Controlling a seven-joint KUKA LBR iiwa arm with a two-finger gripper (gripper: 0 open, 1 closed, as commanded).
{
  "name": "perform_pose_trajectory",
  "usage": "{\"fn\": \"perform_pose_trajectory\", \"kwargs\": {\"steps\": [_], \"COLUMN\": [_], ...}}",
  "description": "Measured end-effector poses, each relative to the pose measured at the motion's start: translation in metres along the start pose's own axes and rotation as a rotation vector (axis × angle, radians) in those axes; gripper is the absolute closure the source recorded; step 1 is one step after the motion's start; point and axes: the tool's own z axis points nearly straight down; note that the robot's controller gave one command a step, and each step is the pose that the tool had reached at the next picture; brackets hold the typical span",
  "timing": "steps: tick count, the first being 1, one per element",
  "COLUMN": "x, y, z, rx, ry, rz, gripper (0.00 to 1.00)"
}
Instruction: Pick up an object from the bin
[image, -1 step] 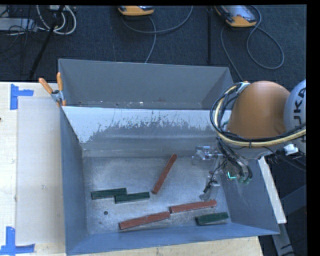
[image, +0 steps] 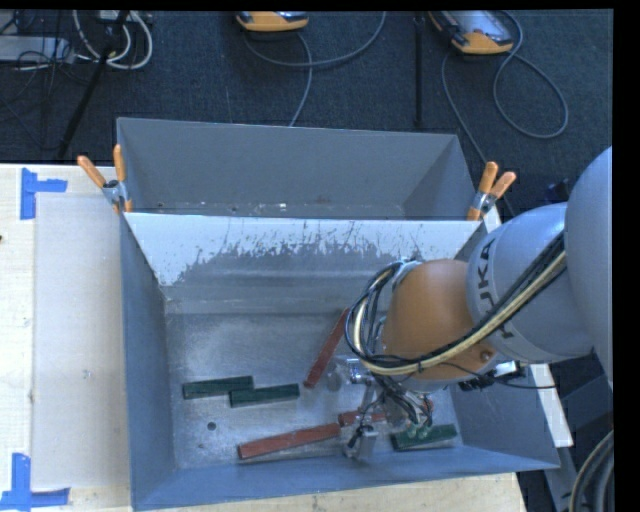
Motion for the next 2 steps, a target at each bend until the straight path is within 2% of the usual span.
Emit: {"fn": "perform_pose_trajectory", "kwargs": {"steps": [1, 2], "x": [-0.001, -0.005], "y": [-0.001, 0.004], "z": [-0.003, -0.095], "rx": [0.001, 0.001], "ry": [-0.004, -0.013], "rz": [0.000, 0.018], "gripper": [1.00, 1.00]}}
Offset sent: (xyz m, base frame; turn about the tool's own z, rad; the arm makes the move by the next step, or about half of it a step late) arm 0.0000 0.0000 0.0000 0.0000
